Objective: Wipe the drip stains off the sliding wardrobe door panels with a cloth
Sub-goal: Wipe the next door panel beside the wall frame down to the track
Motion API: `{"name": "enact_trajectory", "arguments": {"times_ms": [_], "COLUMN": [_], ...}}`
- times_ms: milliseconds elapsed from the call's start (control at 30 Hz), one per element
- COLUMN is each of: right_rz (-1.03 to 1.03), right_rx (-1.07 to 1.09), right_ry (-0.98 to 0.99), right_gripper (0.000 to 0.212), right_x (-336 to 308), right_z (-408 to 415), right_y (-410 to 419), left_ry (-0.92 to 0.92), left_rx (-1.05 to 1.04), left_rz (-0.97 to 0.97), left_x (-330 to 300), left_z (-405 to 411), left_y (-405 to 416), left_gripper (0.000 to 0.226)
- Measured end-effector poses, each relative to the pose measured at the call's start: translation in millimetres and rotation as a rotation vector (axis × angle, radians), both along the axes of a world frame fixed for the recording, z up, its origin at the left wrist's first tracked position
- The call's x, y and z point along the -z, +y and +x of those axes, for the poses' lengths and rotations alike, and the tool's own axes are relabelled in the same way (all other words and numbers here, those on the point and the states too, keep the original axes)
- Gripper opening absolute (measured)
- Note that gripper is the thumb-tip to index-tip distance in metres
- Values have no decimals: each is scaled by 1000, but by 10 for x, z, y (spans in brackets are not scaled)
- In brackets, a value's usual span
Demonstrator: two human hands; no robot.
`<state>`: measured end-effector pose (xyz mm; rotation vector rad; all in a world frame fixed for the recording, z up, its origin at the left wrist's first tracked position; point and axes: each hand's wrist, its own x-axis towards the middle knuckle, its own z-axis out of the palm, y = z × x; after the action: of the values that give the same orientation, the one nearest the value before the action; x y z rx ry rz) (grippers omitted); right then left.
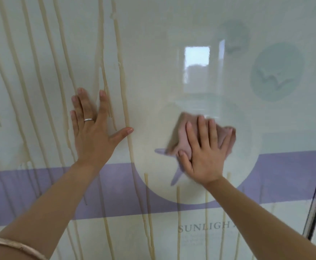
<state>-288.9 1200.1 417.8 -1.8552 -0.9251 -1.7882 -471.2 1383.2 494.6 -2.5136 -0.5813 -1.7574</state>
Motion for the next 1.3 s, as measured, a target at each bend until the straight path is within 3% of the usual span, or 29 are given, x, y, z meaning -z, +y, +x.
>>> {"name": "enact_trajectory", "arguments": {"times_ms": [67,233,300,600,733,867,1100,1200,1300], "right_rz": [-28,128,180,-92,-156,121,-57,-69,58], "right_rx": [-12,-45,-42,7,-20,7,-19,-39,-86], "right_ry": [-13,-10,8,-28,-114,35,3,-20,12], "right_gripper": [66,62,62,64,64,63,64,62,59], "right_x": [56,-953,-1068,539,248,-310,684,260,-411], "right_z": [16,31,36,95,215,190,14,-37,-176], "right_y": [-38,17,56,-153,-306,-114,-18,38,193], "left_ry": [9,10,11,58,60,50,48,61,51], "left_rx": [-7,-18,-20,-30,-30,-37,-52,-64,-76], "left_rz": [-3,-8,-10,-34,-35,-29,-8,-7,-7], "left_x": [-5,-8,-9,-40,-42,-31,-26,-34,-32], "left_z": [-5,9,0,-36,-40,-10,-36,-24,-18], "left_y": [-2,-9,-18,-50,-58,-22,-25,-23,-15], "left_gripper": [107,105,105,108,108,107,110,108,107]}}
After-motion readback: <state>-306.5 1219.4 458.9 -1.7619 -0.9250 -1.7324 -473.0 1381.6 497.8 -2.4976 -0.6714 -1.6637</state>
